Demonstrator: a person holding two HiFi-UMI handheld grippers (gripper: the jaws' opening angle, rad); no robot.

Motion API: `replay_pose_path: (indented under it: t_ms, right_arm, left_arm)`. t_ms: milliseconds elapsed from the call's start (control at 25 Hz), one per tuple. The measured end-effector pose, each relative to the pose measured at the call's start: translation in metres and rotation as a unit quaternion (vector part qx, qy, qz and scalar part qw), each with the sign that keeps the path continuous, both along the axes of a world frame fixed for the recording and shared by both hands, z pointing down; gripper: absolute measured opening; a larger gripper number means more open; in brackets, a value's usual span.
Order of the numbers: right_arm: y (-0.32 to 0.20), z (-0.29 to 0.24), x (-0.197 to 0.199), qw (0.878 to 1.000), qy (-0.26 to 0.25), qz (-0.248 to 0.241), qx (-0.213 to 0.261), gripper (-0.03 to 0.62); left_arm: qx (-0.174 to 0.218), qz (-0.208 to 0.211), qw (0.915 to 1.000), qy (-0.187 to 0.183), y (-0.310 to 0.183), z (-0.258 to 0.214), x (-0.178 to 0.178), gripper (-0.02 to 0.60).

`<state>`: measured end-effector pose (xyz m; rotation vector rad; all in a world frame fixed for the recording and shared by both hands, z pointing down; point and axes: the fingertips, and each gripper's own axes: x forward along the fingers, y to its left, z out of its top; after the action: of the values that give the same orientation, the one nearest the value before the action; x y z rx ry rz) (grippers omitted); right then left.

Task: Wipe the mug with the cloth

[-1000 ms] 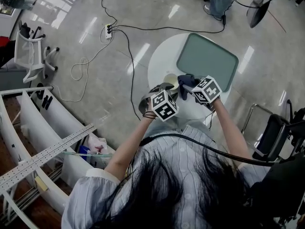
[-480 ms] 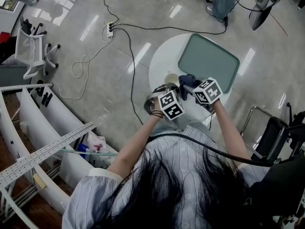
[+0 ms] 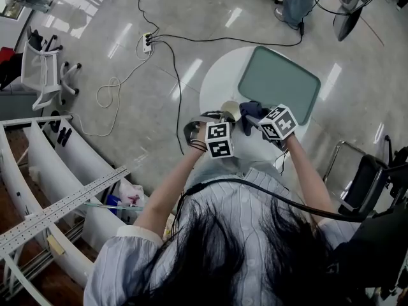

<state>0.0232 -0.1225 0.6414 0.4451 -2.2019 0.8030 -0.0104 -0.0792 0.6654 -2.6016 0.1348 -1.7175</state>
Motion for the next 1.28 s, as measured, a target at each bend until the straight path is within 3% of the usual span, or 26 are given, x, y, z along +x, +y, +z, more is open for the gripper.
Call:
replay_pose_path:
  t_ms: [120,280,480,640,920,1120,1200,1280]
  right_arm:
    - [-0.001,0.0,-0.003,1.0,0.002,-0.003,0.001,0.08]
    - [-0.003,-0.001,-0.002,1.0,0.008,-0.008,0.003,0.08]
    - [-0.015,-0.005,-0.002,1.0,0.013,-0.003,0.01,0.08]
    - [-0.029,-0.011,-0.012,1.0,0.016,-0.003,0.024,0.08]
    - [-0.035,-0.015,-0.024,0.996,0.056,-0.046,0.057,0.08]
    - [-0.035,-0.017,-0.023,0.997,0.054,-0.03,0.054,0.08]
    - [-0.035,-0.021,-0.022,0.997,0.048,-0.017,0.054,0.08]
    - [-0.036,-0.026,-0.019,0.998,0.036,0.005,0.054,0.08]
  left_arm:
    - [0.0,0.068,0.9977,-0.007,0.005,0.0,-0.006,0.04]
    - [0.005,0.163,0.9863,-0.023,0.008,0.0,-0.01,0.04]
    - [0.009,0.231,0.9722,-0.036,0.008,0.001,-0.011,0.04]
    - [0.006,0.253,0.9669,-0.033,0.009,0.001,-0.013,0.041]
    - [0.016,0.285,0.9578,-0.034,0.01,0.0,-0.013,0.041]
    - [0.03,0.29,0.9557,-0.04,0.01,0.0,-0.013,0.041]
    - [0.036,0.284,0.9571,-0.042,0.01,-0.001,-0.014,0.041]
    - [0.03,0.258,0.9653,-0.032,0.009,-0.006,-0.014,0.041]
